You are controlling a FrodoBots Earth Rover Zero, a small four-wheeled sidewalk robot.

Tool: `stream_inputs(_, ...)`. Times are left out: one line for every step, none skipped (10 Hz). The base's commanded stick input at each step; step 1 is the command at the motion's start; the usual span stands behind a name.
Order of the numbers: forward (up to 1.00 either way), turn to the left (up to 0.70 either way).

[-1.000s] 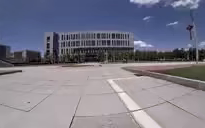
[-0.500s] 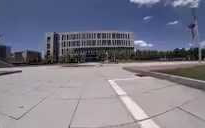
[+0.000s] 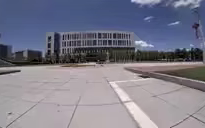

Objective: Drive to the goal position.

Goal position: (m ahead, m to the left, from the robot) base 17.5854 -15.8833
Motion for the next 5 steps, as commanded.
stream_inputs(0.5, 0.0)
stream_inputs(0.5, 0.0)
stream_inputs(0.5, 0.0)
stream_inputs(0.5, 0.0)
stream_inputs(0.5, 0.0)
